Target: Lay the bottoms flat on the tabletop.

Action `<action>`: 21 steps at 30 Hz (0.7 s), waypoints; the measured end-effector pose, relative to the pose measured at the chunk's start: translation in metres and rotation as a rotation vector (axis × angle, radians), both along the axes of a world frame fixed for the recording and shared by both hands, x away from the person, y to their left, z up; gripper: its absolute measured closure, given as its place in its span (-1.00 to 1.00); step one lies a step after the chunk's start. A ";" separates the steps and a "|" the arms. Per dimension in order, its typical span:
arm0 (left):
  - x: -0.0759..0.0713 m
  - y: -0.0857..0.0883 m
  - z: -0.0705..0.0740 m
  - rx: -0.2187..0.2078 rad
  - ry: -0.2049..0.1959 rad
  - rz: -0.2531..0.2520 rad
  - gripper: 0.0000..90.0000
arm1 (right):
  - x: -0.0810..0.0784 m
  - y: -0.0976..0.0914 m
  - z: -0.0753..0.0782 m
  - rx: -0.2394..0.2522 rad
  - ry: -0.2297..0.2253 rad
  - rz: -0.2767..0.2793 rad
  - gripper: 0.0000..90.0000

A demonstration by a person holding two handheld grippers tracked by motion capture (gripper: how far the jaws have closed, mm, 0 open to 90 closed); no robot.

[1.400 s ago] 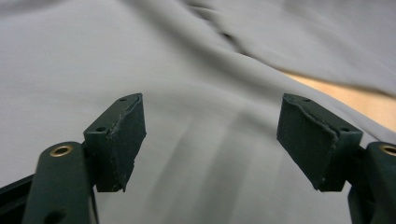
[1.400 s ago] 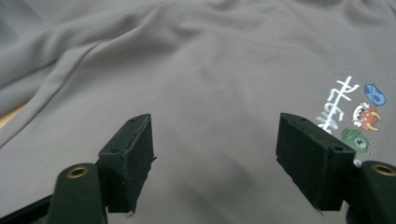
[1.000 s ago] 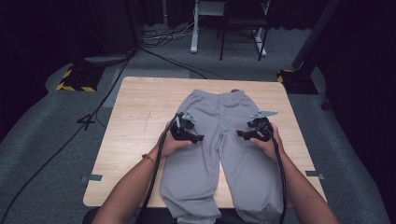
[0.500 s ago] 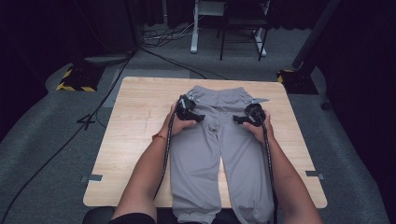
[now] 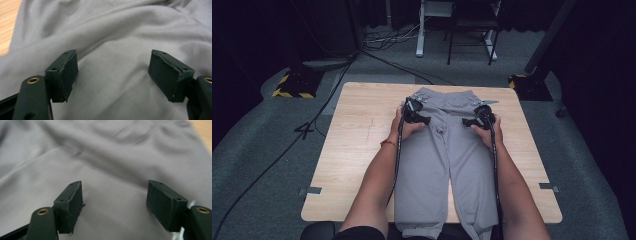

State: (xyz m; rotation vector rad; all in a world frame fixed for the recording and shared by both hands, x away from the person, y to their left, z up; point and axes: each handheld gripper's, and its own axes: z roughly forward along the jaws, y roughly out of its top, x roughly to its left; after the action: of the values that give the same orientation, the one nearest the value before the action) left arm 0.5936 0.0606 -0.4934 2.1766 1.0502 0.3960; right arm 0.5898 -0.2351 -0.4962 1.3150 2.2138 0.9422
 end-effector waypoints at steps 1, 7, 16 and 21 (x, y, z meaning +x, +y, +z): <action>-0.007 0.000 0.002 -0.010 -0.008 -0.035 -0.42 | -0.006 0.000 0.002 -0.003 0.002 0.031 -0.35; -0.063 0.007 0.008 0.014 -0.022 -0.211 -0.45 | -0.059 -0.018 0.022 -0.001 -0.027 0.148 -0.31; -0.145 0.022 -0.003 0.032 0.010 -0.323 -0.46 | -0.141 -0.046 0.017 -0.024 -0.001 0.212 -0.34; -0.164 0.033 -0.006 0.001 -0.002 -0.330 -0.46 | -0.170 -0.045 0.009 -0.100 -0.008 0.241 -0.29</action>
State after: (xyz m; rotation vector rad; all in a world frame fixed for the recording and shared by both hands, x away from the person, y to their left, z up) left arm 0.4292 0.0938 -0.4997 2.2972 0.6712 0.2454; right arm 0.4200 -0.2798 -0.4870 1.0152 2.4181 0.9033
